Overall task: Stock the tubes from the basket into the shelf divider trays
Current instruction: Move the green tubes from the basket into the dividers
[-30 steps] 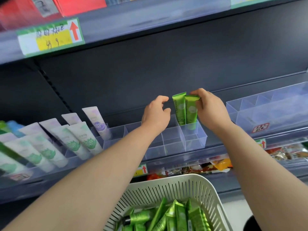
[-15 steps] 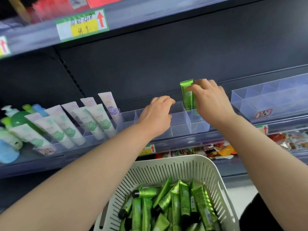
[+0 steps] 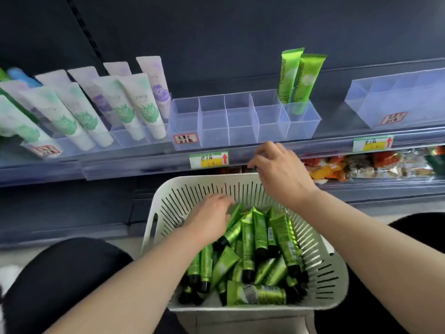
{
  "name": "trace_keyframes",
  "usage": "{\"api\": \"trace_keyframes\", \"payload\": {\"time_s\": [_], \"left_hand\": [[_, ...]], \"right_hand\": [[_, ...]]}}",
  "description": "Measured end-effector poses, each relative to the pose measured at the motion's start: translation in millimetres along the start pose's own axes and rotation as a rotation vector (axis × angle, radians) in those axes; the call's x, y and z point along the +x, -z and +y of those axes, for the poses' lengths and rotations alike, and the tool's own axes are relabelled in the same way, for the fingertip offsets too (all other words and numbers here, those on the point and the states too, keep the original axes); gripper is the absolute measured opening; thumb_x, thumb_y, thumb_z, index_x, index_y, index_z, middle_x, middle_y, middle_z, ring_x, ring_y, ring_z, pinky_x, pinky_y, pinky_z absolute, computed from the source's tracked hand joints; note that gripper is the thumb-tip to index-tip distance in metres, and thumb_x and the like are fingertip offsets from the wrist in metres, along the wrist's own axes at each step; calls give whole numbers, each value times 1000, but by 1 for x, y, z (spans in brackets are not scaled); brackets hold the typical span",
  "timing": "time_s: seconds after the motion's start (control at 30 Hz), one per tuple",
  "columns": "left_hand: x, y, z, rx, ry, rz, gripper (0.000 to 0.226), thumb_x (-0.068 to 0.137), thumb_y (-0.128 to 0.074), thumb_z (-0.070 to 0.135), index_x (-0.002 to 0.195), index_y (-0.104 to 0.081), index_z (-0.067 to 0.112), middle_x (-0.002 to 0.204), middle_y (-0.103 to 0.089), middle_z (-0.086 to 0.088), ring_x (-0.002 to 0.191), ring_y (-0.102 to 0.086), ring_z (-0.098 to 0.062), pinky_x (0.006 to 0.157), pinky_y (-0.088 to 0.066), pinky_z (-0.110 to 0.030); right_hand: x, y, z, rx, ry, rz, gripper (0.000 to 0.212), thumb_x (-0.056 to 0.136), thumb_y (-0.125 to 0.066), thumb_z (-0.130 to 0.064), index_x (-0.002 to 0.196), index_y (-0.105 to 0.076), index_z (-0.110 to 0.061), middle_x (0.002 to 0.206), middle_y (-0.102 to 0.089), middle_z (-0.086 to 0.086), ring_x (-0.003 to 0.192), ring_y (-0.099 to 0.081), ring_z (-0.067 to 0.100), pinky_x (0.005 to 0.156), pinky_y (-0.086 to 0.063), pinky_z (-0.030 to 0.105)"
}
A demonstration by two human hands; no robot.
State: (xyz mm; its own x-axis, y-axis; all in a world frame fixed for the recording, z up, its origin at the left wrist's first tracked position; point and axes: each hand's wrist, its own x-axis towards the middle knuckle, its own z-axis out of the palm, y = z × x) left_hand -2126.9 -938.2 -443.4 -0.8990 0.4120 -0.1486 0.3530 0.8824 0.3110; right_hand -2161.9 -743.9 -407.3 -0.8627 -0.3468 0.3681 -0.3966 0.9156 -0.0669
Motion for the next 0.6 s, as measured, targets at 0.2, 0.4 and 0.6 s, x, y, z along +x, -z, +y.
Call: {"api": "trace_keyframes", "payload": {"time_s": [0.2,0.4,0.6], "left_hand": [[18,-8,-10,168,68,-123,30,88,-55,0,112,-58,18,103,-61,-4,95,-59,-24,74,-50,-38],[17,-13,-17,228,79,-201,25,88,-55,1,107,-57,17,100,-60,-6,90,-58,-26,68,-45,-37],[13,-20,-20,262,63,-288,12,92,-59,10,92,-49,17,90,-57,-3,82,-57,-21,68,-50,-36]], "right_hand": [[-32,-60,-17,-59,-99,-782,50,85,-49,-3,130,-51,-25,123,-56,3,116,-52,26,91,-47,40],[-57,-101,-21,-20,-266,-928,59,87,-42,0,143,-35,-20,149,-35,12,138,-32,32,112,-27,49],[-55,-112,-25,103,-424,-977,75,88,-37,-3,153,-5,-22,160,-8,9,147,0,26,117,-1,47]]}}
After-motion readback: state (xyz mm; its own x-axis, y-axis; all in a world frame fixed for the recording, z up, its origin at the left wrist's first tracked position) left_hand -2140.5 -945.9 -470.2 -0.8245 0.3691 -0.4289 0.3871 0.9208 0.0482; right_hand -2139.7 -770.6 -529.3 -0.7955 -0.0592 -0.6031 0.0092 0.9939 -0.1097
